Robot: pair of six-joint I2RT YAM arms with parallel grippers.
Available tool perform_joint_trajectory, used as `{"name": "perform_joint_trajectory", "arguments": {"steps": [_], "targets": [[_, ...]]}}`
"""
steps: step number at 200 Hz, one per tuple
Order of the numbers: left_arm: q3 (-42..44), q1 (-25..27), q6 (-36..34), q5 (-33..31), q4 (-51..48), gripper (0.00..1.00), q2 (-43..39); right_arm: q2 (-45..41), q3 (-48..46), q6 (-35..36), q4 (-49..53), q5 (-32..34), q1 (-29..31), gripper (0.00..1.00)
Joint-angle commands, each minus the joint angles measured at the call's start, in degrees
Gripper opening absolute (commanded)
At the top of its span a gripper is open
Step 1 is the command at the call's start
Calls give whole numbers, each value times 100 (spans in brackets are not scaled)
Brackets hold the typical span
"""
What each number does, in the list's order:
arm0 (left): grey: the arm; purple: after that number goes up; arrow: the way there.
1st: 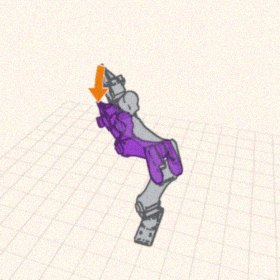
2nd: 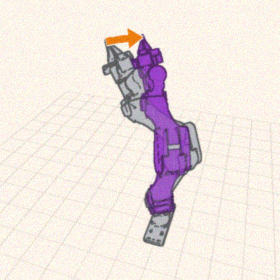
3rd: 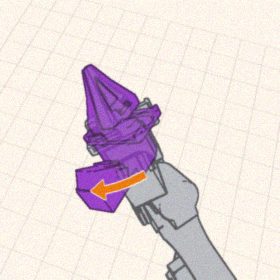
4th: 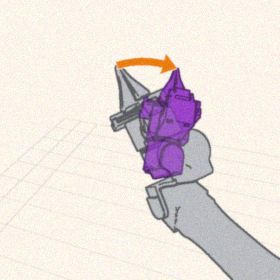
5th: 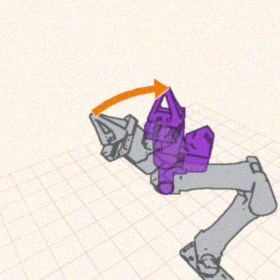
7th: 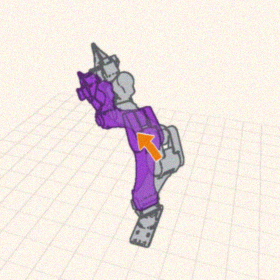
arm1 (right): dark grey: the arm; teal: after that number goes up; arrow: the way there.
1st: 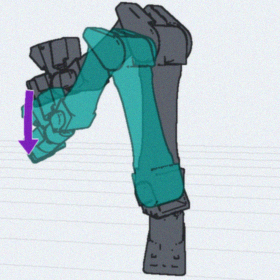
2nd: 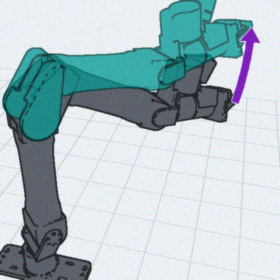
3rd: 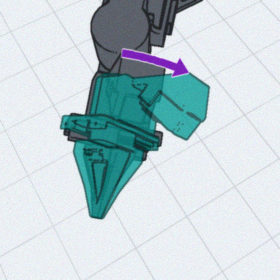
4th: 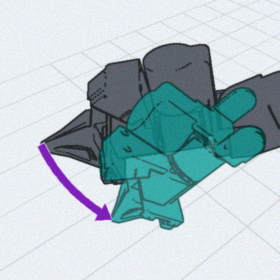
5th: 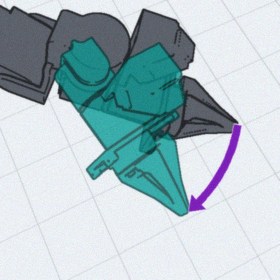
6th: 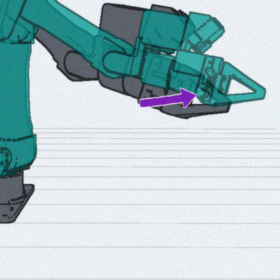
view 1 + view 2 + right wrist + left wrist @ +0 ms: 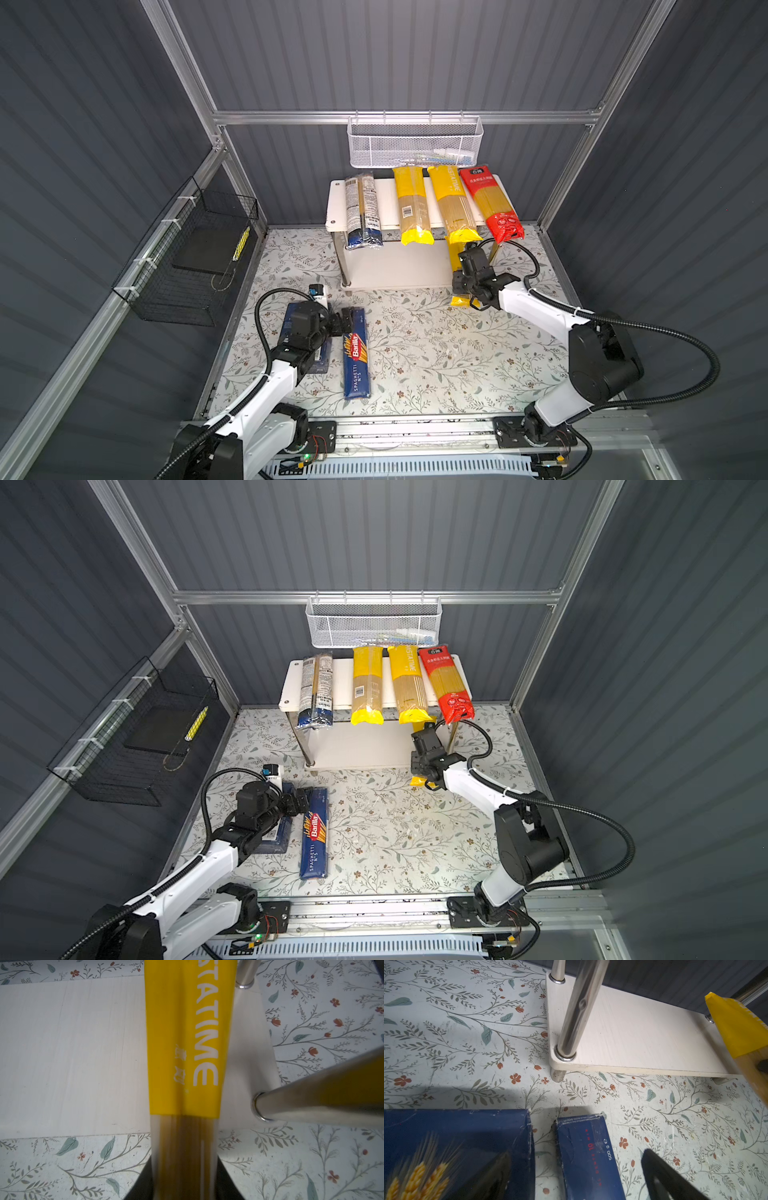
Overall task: Place and organize the pasta boxes and bags onto the shelf
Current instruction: 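Lower the yellow bag upright against the shelf front beside the yellow bags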
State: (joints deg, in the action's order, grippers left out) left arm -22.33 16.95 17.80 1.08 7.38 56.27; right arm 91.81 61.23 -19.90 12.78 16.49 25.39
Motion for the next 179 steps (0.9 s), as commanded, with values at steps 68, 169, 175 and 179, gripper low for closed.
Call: {"name": "perform_joint_trajectory", "arguments": {"steps": [68,169,175,179], "targets": [[24,28,-44,6,53,99,59,207,492,59,-734,240,-262,18],[18,30,-38,41,38,99,59,530,611,-163,-705,348,-376,31],[18,28,-40,33,36,99,50,539,637,-179,-668,342,-385,35],[18,28,-40,32,36,99,43,541,637,-189,-648,334,-395,39]]}}
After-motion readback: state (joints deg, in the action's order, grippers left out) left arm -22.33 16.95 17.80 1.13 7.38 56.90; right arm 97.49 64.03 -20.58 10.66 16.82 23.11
